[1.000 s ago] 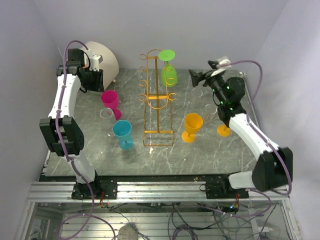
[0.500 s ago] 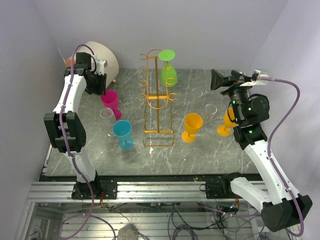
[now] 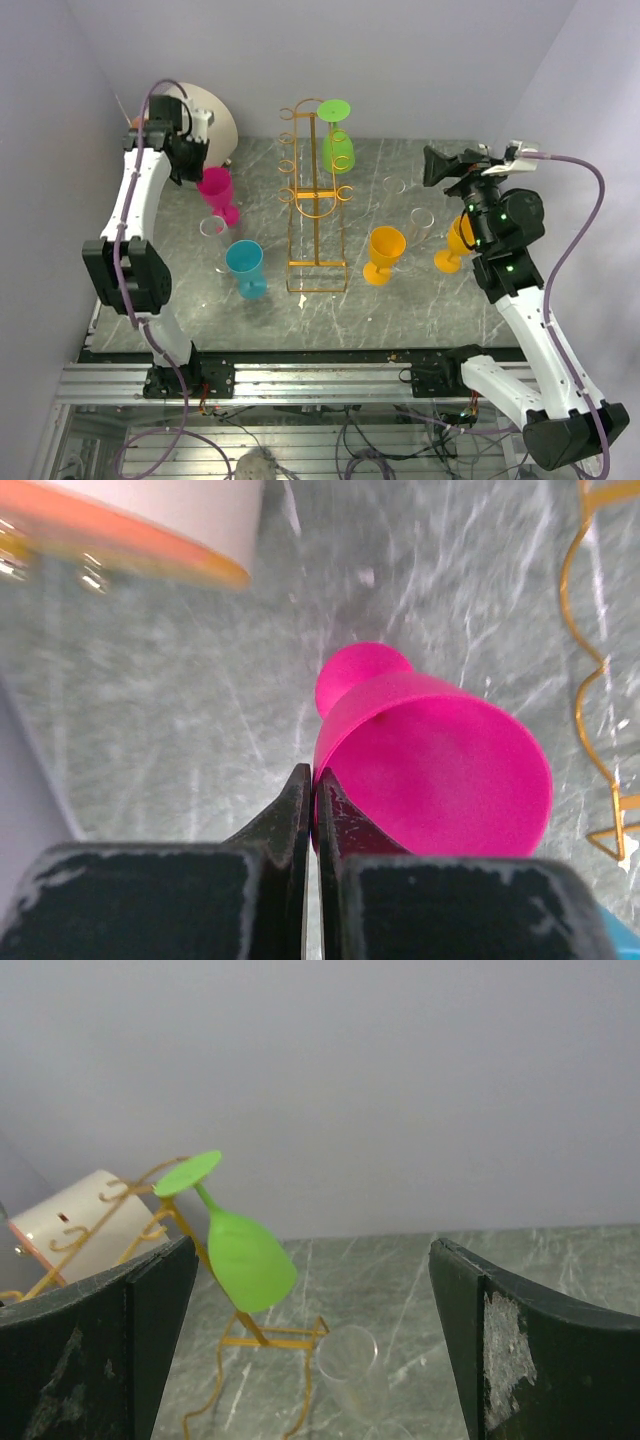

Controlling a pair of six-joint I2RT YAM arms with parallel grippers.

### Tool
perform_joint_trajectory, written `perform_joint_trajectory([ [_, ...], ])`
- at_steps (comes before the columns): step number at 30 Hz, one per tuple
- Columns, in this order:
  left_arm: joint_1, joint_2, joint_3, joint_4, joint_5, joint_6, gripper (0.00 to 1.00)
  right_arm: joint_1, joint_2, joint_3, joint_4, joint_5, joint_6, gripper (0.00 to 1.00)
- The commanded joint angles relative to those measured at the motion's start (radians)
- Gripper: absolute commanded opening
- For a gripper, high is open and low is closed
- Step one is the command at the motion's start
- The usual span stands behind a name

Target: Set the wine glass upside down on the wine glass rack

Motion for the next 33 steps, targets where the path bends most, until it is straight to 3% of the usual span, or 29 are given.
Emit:
perform_joint_trajectory([
  [1, -0.049, -0.191, 0.26, -0.068, -0.072, 0.041, 0.07, -0.001, -0.028, 0.125, -0.013, -0.024, 0.058, 1.0],
  [4, -0.054, -0.264, 0.381, -0.08, -0.091, 0.059, 0.07, -0.003, 0.036, 0.233, -0.085, -0.054, 0.246, 1.0],
  [7, -0.054, -0.437, 0.266, 0.109, -0.059, 0.078, 0.07, -0.001, 0.086, 0.307, -0.084, -0.211, 0.447, 1.0],
  [9, -0.053, -0.511, 0.22, 0.207, -0.014, 0.085, 0.07, -0.002, 0.118, 0.293, 0.084, -0.424, 0.604, 0.99],
  [11, -0.053, -0.508, 0.265, 0.187, 0.021, 0.082, 0.07, 0.0, 0.215, 0.332, 0.267, -0.596, 0.874, 0.96],
  [12, -0.053, -0.53, 0.233, 0.257, 0.031, 0.077, 0.07, 0.014, 0.277, 0.364, 0.332, -0.666, 0.991, 0.92],
  [16, -0.05, -0.618, 0.104, 0.48, 0.125, 0.054, 0.07, 0.155, 0.484, 0.421, 0.557, -0.666, 1.268, 0.89],
  [19, -0.05, -0.727, -0.098, 0.739, 0.24, 0.009, 0.07, 0.308, 0.586, 0.484, 0.572, -0.6, 1.306, 0.89],
  [26, -0.049, -1.017, -0.688, 1.513, 0.287, -0.036, 0.07, 0.485, 0.689, 0.627, 0.497, -0.339, 1.24, 0.88],
  [33, -0.049, -1.078, -0.825, 1.663, 0.234, -0.065, 0.07, 0.619, 0.734, 0.725, 0.326, -0.081, 1.083, 0.83],
])
